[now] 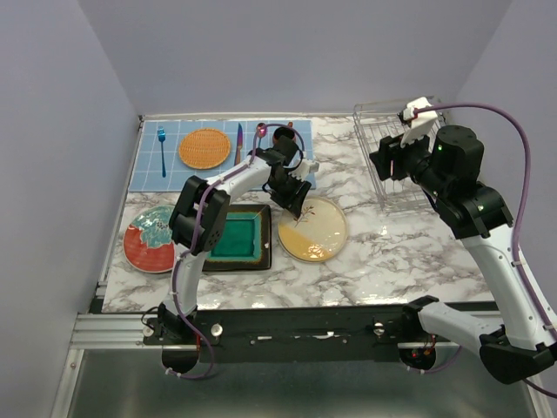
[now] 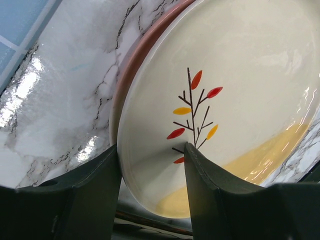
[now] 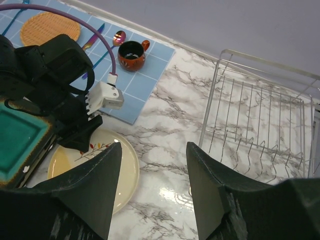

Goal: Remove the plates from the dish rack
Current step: Place the plate at the center of the board.

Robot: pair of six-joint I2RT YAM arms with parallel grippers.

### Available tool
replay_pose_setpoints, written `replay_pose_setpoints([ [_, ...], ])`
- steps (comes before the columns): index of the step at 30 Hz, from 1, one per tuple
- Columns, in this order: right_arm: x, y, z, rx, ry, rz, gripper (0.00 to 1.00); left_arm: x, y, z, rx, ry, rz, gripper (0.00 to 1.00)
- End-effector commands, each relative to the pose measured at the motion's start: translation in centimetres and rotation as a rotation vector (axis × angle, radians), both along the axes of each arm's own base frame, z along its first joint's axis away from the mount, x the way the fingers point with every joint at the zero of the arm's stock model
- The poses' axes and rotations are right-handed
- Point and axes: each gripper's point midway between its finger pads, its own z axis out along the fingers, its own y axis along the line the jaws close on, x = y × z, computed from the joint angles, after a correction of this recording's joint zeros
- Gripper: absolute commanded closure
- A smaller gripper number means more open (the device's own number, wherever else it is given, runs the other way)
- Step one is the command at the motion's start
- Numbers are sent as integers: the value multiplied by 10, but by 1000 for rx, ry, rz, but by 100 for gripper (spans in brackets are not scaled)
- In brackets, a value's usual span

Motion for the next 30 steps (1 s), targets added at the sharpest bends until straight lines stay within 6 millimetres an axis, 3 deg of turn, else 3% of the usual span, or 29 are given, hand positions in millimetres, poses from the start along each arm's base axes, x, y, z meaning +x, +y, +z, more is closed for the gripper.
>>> replay_pose_setpoints([
  [1,-4,0,1,1,-14,18,37,35,58,-38,300,-166,37,42],
  [20,-8,1,0,3,-15,30,38,29,63,-24,349,-202,56,41],
  [30,-12,0,0,6,-19,35,38,24,55,-16,345,-219,45,41],
])
